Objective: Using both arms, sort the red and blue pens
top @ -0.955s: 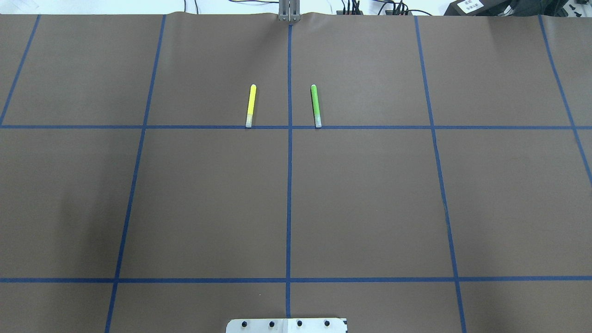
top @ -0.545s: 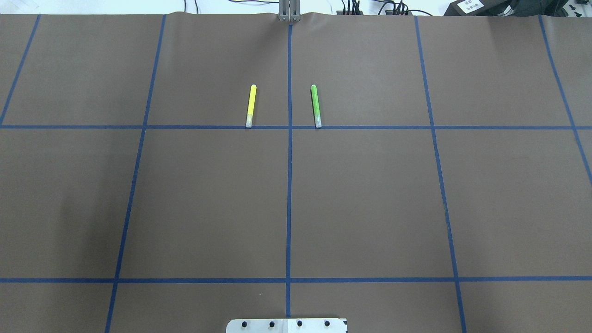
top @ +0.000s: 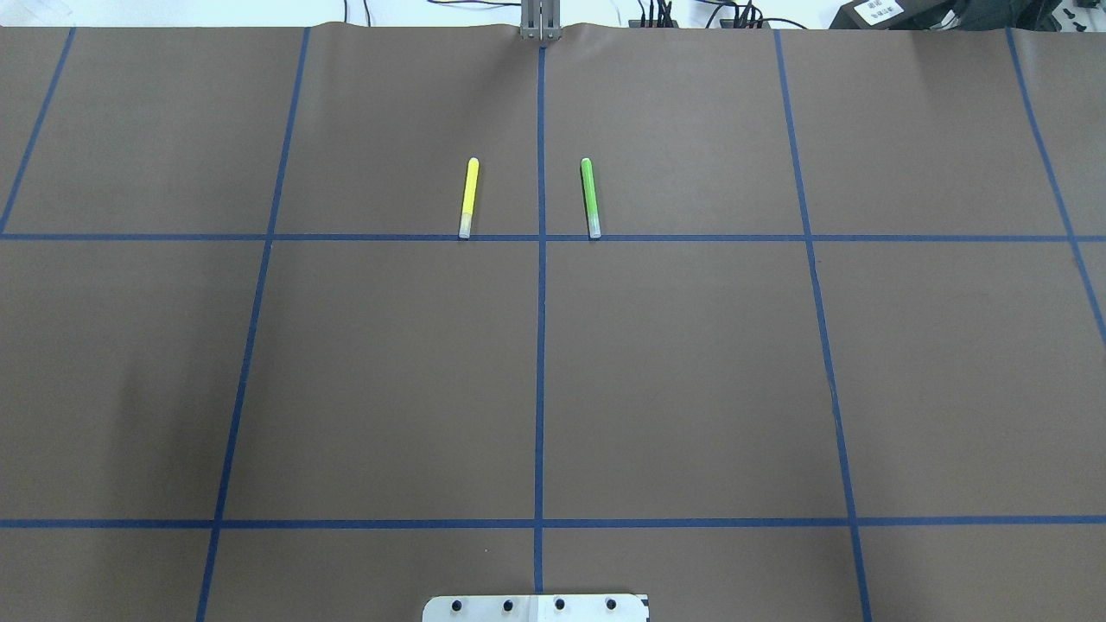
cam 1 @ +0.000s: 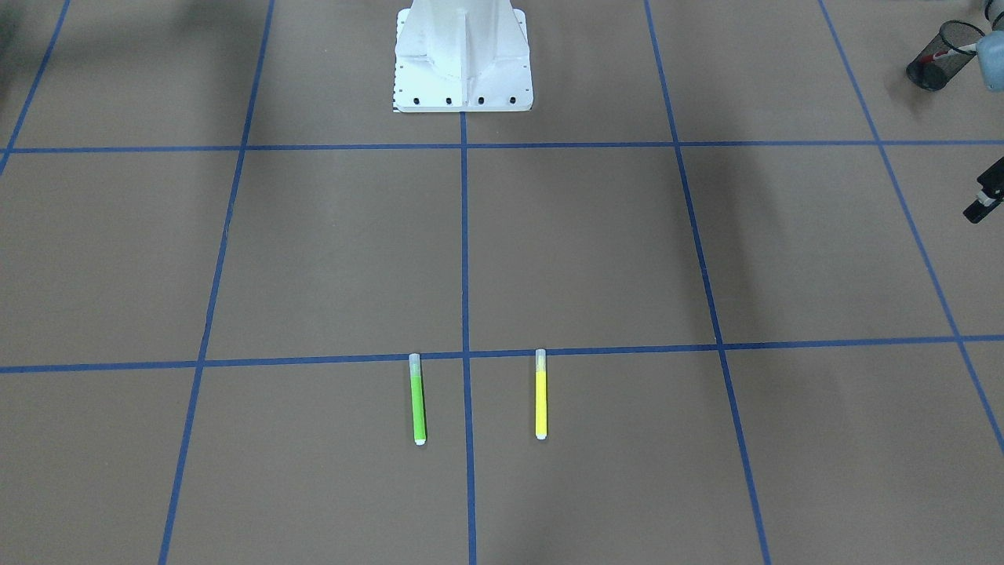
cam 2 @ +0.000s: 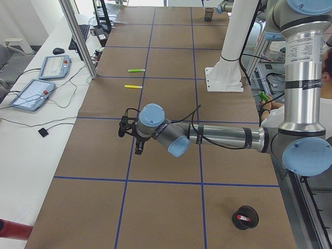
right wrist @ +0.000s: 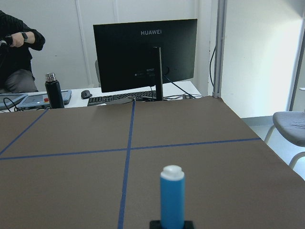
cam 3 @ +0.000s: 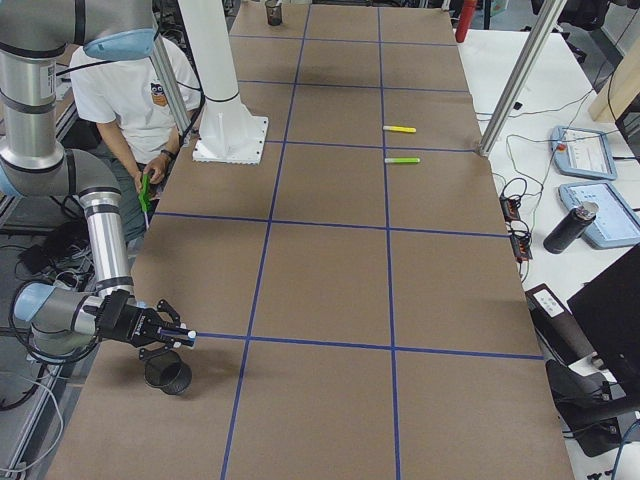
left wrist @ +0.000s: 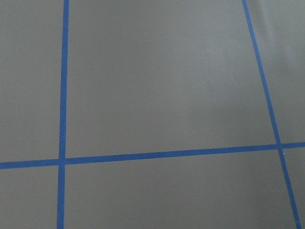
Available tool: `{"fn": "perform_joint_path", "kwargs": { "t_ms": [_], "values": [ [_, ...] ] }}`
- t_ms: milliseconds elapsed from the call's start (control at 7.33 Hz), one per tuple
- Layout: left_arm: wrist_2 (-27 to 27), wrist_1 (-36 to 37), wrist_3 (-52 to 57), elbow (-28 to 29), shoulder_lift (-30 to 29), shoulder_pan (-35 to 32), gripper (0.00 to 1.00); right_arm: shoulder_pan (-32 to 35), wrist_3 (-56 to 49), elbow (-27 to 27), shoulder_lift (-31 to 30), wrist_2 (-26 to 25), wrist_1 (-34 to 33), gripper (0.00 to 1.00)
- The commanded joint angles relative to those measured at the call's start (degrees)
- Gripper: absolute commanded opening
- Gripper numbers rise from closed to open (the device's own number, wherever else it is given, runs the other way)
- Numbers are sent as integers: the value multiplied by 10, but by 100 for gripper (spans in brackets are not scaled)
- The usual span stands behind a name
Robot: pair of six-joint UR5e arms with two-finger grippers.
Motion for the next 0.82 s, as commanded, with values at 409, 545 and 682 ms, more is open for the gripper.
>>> {"fn": "perform_joint_path", "kwargs": {
  "t_ms": [409,545,682],
  "values": [
    [3,0,-10,-23,17,0,99,9,-58,-13,-4,-66,-26,0],
    [3,0,-11,-27,20,0,99,8,-62,-11,-4,-83,-45,0],
    [6,0,-11,-38,34,1,99,7,-74,-5,-7,-124,-49,0]
  ]
}}
